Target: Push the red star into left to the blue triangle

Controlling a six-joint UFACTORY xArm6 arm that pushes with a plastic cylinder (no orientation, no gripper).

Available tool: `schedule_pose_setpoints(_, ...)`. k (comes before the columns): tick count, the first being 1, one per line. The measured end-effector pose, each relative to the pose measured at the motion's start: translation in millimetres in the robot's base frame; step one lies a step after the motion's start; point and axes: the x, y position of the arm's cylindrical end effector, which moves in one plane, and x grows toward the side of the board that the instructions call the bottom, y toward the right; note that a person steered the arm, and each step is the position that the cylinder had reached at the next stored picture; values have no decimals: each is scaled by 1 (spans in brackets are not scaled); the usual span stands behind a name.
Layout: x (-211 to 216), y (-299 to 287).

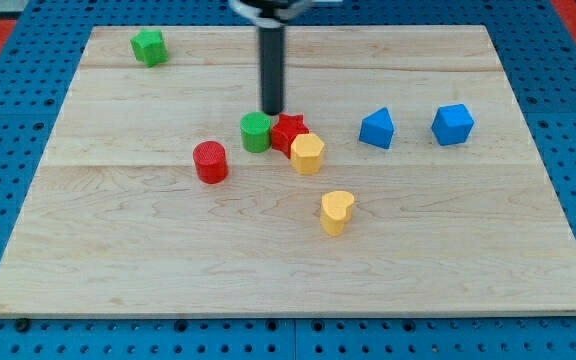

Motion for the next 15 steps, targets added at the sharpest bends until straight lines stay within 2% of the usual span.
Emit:
schedule_pose_setpoints(1,38,-50)
schedule_pose_setpoints(2,67,-33)
schedule_pose_setpoints(3,67,-9)
schedule_pose_setpoints(5,66,95)
schedule_pose_setpoints(6,69,96)
schedule_pose_setpoints(7,95,18)
schedule_pose_setpoints(8,78,-54)
schedule_pose_setpoints(9,41,-80)
schedule_pose_setpoints(10,41,-37)
schedule_pose_setpoints(12,31,95)
schedule_pose_setpoints(13,36,102)
schedule_pose_setpoints(14,40,53)
schedule_pose_setpoints(15,80,36)
